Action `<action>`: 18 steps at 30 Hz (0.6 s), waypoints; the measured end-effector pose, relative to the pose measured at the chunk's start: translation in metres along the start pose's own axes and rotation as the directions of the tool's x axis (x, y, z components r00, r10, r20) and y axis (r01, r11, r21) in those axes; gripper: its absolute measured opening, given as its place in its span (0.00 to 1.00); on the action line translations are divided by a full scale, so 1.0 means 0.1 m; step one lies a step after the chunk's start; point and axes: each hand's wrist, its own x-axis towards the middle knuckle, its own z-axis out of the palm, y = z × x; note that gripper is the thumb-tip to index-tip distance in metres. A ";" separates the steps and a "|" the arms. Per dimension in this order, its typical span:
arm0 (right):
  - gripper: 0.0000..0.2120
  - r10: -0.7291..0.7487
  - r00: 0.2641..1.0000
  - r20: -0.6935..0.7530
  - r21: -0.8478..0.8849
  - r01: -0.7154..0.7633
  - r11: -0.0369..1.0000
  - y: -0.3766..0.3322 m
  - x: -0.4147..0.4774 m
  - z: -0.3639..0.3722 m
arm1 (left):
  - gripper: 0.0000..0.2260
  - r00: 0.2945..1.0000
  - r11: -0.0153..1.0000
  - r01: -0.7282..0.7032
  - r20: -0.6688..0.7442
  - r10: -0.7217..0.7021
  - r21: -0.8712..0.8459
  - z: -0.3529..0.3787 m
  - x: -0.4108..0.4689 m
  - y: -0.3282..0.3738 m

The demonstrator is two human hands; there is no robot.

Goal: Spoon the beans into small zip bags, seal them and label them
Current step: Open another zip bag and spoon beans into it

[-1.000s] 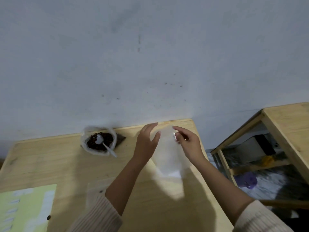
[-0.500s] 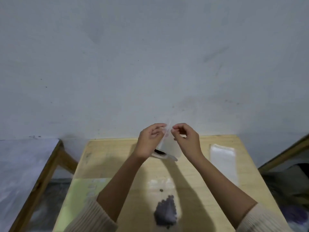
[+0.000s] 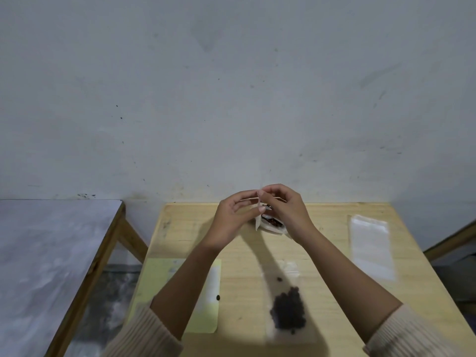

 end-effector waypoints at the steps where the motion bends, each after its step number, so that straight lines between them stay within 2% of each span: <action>1: 0.09 0.004 1.000 0.001 0.009 -0.005 1.000 0.00 -0.01 0.01 | 0.16 1.000 1.000 -0.001 0.001 0.001 -0.010 -0.01 -0.01 0.00; 9: 0.05 -0.001 1.000 0.017 0.030 0.000 1.000 0.00 -0.05 0.02 | 0.14 0.999 0.997 0.035 0.036 -0.033 -0.074 -0.06 -0.01 -0.02; 12: 0.03 -0.021 0.999 -0.041 -0.044 0.019 0.999 0.04 -0.02 0.00 | 0.12 0.999 0.996 0.044 0.028 -0.042 -0.079 -0.04 0.02 -0.05; 14: 0.02 -0.051 0.994 -0.101 -0.119 0.039 0.992 0.08 0.01 -0.01 | 0.10 0.999 0.999 0.026 -0.027 -0.025 0.020 0.00 0.06 -0.07; 18: 0.09 -0.082 0.980 -0.179 -0.195 0.046 0.980 0.13 0.01 -0.01 | 0.08 0.992 0.980 -0.013 -0.118 0.038 0.201 0.15 0.04 -0.07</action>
